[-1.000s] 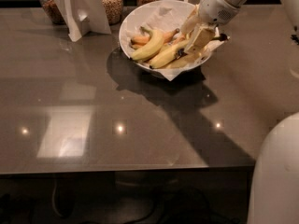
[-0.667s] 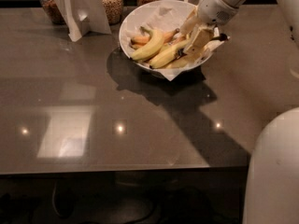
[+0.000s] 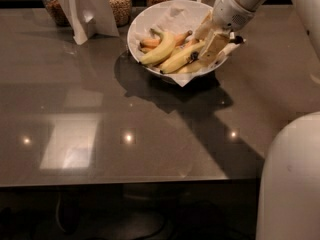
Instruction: Pick banana from white bowl
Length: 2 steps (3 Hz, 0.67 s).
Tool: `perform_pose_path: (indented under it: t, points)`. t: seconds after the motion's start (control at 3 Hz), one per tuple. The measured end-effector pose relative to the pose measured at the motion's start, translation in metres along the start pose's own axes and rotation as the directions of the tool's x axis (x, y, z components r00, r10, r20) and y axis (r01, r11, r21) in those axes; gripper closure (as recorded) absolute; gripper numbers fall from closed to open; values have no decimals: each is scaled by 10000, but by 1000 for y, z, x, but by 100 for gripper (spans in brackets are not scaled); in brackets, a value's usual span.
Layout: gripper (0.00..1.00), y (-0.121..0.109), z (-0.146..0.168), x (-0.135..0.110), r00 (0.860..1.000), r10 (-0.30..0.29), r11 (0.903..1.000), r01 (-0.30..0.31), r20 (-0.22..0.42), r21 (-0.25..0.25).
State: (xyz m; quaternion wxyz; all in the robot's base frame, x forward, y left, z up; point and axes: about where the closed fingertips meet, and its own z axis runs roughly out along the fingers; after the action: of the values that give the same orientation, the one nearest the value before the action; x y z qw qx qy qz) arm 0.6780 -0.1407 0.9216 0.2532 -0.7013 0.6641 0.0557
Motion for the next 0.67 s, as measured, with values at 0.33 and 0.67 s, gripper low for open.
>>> perform_pose_path:
  t: [0.33,0.67]
  points:
    - [48,2,3,7,9998,122,9998,-124,-182,-127]
    - [67,4,5,12,9993,209,9995,-217,-325,-247]
